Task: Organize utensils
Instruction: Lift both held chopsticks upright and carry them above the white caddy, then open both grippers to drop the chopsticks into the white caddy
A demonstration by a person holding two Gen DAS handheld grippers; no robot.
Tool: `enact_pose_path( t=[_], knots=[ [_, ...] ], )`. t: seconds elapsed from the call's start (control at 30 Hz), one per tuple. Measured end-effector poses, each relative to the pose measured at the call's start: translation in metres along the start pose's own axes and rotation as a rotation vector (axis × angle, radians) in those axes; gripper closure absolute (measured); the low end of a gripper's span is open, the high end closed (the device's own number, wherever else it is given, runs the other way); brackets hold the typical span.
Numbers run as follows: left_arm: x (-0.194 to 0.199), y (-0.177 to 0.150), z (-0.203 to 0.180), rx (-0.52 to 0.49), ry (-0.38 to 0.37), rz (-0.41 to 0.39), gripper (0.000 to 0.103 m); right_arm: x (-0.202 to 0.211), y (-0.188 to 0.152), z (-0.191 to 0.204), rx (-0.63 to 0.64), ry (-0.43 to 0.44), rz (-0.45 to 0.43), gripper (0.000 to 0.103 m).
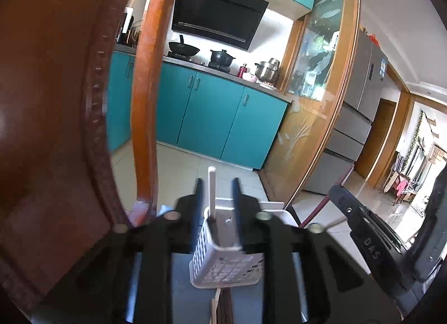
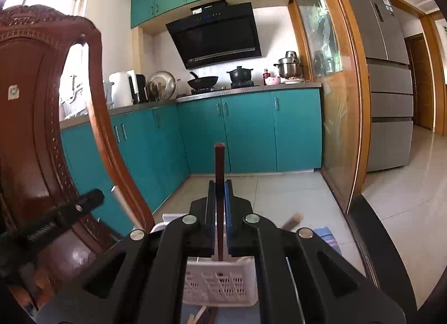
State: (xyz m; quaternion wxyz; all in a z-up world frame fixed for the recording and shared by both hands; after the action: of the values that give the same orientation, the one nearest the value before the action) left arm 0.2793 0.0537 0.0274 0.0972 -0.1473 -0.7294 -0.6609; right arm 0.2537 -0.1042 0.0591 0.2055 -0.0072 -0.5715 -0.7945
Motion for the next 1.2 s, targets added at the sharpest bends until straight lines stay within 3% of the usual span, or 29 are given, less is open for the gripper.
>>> enact_pose_path(
  t=[0.1, 0.23, 0.4, 0.5, 0.53, 0.63, 0.7, 0.93, 1.07, 1.2],
  knots=[
    [0.016, -0.014, -0.001, -0.003, -0.019, 0.013, 0.073, 0.016, -0.004, -0.002, 0.021, -0.025, -0.012, 0.095],
    [0.028, -0.044, 0.0, -0.046, 0.004, 0.043, 0.07, 0.058, 0.003, -0.011, -0.009, -0.031, -0.082, 0.059],
    [0.016, -0.096, 0.016, -0.062, 0.073, 0.209, 0.068, 0.109, -0.014, -0.018, -0.043, 0.052, -0.107, 0.058],
    [0.002, -0.115, 0.028, -0.007, 0.072, 0.298, 0.068, 0.081, -0.069, -0.018, -0.014, 0.041, 0.106, 0.058],
    [0.001, -0.12, 0.03, 0.0, 0.08, 0.315, 0.068, 0.054, -0.105, -0.021, -0.015, 0.037, 0.286, 0.058],
    [-0.002, -0.134, 0.03, 0.0, 0.1, 0.361, 0.067, 0.005, -0.184, -0.037, -0.093, -0.02, 0.628, 0.063],
    [-0.003, -0.141, 0.03, 0.011, 0.098, 0.379, 0.063, -0.007, -0.211, -0.039, -0.104, -0.05, 0.718, 0.063],
    [-0.007, -0.151, 0.033, 0.031, 0.116, 0.429, 0.059, -0.024, -0.239, -0.019, -0.048, -0.076, 0.777, 0.063],
    [-0.007, -0.154, 0.034, 0.028, 0.118, 0.448, 0.057, -0.033, -0.243, -0.012, 0.022, -0.113, 0.732, 0.063],
    [-0.009, -0.157, 0.037, 0.037, 0.125, 0.462, 0.055, -0.031, -0.245, -0.012, 0.008, -0.125, 0.721, 0.068]
  ],
)
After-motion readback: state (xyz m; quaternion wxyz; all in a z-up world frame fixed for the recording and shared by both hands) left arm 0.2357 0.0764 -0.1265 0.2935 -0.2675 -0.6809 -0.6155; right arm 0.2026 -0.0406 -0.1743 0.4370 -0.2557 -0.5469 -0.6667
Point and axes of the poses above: each gripper's, at about its wrist camera, not at the fingertips, and x roughly against the way its jaws point, z to its left, y to its top, the point moved 9 cm from there along -x, roughly the way its jaws point, and after that the axes turned 11 degrees about -x, right-handed, at the moved point
